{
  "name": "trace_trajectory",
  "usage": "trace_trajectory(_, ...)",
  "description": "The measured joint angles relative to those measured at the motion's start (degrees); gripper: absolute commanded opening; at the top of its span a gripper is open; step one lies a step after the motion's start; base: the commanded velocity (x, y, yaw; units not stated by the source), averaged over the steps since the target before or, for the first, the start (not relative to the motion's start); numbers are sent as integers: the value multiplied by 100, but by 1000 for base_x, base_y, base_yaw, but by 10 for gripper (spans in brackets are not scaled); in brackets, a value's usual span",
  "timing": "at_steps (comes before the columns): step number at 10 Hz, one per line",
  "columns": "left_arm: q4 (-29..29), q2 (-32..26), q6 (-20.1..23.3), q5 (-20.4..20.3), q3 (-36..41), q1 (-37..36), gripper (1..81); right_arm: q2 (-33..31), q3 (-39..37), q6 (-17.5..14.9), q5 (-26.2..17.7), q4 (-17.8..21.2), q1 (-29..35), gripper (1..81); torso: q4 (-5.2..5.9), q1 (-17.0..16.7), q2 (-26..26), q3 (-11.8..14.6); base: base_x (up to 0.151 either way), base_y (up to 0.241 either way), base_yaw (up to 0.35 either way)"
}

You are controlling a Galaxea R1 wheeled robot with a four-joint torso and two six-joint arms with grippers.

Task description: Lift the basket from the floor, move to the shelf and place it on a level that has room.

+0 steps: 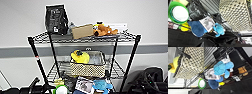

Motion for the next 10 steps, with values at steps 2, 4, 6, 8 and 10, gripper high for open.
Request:
trace_trajectory(2,218,82,2,-212,-44,649,811,11,-16,2,28,-102,-536,811,0,0,-2,5,0,0,0)
trace_trajectory(4,489,265,2,-468,-201,1354,811,123,-156,0,50,-196,-1080,811,0,-2,-5,6,0,0,0)
trace_trajectory(6,802,525,2,-789,-466,2043,811,396,-411,-23,91,-411,-1631,811,0,-4,-7,9,0,0,0)
trace_trajectory(8,1106,890,0,-1093,-837,2642,811,824,-696,-43,121,-774,-2147,811,0,-6,-9,11,0,0,0)
trace_trajectory(10,1404,1312,2,-1363,-1298,3151,811,1176,-940,-48,149,-1182,-2601,811,0,-6,-9,13,0,0,0)
